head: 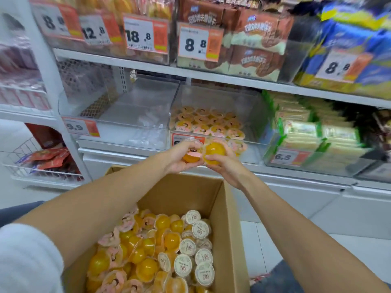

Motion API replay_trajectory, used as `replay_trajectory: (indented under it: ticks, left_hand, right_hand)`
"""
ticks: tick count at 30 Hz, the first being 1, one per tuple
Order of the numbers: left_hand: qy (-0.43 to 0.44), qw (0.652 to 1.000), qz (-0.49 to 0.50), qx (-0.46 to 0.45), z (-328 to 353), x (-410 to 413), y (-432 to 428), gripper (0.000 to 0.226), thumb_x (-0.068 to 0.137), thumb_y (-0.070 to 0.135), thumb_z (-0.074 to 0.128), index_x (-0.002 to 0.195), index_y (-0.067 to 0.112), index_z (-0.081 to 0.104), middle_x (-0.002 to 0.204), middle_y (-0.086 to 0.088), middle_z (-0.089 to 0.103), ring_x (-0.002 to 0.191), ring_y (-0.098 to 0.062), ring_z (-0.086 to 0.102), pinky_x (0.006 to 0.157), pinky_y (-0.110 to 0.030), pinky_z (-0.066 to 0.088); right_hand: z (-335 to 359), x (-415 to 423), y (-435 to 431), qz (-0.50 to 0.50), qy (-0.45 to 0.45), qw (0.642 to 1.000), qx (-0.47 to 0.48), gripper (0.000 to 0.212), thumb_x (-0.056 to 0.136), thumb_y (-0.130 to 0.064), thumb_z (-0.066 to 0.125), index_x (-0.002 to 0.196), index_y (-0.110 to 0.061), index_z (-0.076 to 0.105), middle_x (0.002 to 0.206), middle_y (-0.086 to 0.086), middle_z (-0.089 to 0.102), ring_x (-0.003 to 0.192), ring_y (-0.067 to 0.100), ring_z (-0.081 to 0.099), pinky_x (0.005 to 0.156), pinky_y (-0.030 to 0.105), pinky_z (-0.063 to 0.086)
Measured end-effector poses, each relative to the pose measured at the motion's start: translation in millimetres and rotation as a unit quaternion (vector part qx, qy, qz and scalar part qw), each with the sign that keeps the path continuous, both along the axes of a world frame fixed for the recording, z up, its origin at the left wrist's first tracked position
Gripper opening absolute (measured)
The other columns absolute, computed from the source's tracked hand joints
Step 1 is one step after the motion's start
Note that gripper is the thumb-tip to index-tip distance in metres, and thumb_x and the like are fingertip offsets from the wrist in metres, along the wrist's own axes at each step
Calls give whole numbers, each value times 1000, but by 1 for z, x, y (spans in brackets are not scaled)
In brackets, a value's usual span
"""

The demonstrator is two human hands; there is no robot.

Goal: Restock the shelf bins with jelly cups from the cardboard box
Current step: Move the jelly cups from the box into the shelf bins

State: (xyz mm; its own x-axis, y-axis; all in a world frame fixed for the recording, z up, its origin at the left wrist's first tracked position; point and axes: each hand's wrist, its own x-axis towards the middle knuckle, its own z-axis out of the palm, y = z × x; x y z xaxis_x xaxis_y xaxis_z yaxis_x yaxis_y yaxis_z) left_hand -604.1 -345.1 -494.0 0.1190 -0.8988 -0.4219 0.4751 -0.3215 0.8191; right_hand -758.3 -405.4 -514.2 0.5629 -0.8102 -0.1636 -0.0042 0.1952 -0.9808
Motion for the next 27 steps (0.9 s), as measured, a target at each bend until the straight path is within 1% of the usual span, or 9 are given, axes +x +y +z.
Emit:
replay_trajectory:
  ticks: [3,7,11,14,16,18,21,24,27]
  left_hand:
    - [-14,999,6,-33,27,-4,-19,7,94,8,51,92,11,58,94,-12,64,83,-22,64,76,-33,59]
    - [-46,995,47,-68,49,-2,-55,13,91,11,58,103,7,58,111,-17,62,83,-25,67,67,-34,61]
    - [-161,982,87,-50,46,2,-102,38,71,24,72,105,10,62,109,-18,68,85,-31,68,73,-40,59]
    - [-304,948,90,-25,36,8,-137,62,68,40,74,117,7,54,110,-7,63,93,-24,61,74,-32,48]
    - [-361,928,90,-12,27,15,-162,47,80,38,69,112,7,53,103,-4,59,92,-21,57,76,-29,45]
    - [-394,917,61,-2,17,22,-183,49,84,40,66,119,5,59,108,-7,61,97,-23,58,81,-30,44]
    - [-440,898,28,-3,1,30,-203,70,82,50,67,137,11,48,134,-6,55,120,-24,54,96,-28,43]
    - [-447,894,24,-28,-9,38,-215,71,79,50,72,134,14,48,135,-3,54,123,-23,52,105,-32,41]
    - [-448,893,15,-46,-8,39,-212,54,79,38,76,120,15,49,118,-4,57,106,-20,56,90,-26,44]
  right_hand:
    - [18,4,-17,-75,-23,997,-19,55,79,2,73,126,-14,51,115,13,59,93,24,65,73,35,57]
    - [38,1,-40,-118,38,991,-49,46,88,-33,68,119,-9,45,100,14,64,76,28,68,45,23,45]
    - [56,-9,-80,-161,158,957,-182,37,81,-44,72,96,-13,59,84,2,66,64,22,67,50,31,48]
    - [56,-6,-133,-211,236,927,-202,47,83,-49,66,106,-9,58,85,7,65,60,21,61,53,31,48]
    - [49,0,-167,-237,183,950,-91,35,93,-38,52,117,-12,52,91,13,61,54,21,54,45,26,40]
    - [46,3,-191,-240,24,966,98,25,100,-29,40,105,-12,58,90,12,61,60,19,53,45,22,34]
    - [40,6,-218,-249,-151,936,199,31,96,-38,51,114,-15,62,90,9,66,72,17,56,53,21,36]
    - [27,16,-244,-302,48,950,57,29,91,-25,61,116,-9,60,79,9,63,63,18,55,56,28,46]
    - [12,26,-258,-331,349,861,-167,49,88,-47,60,103,0,66,88,14,67,80,31,64,64,34,46]
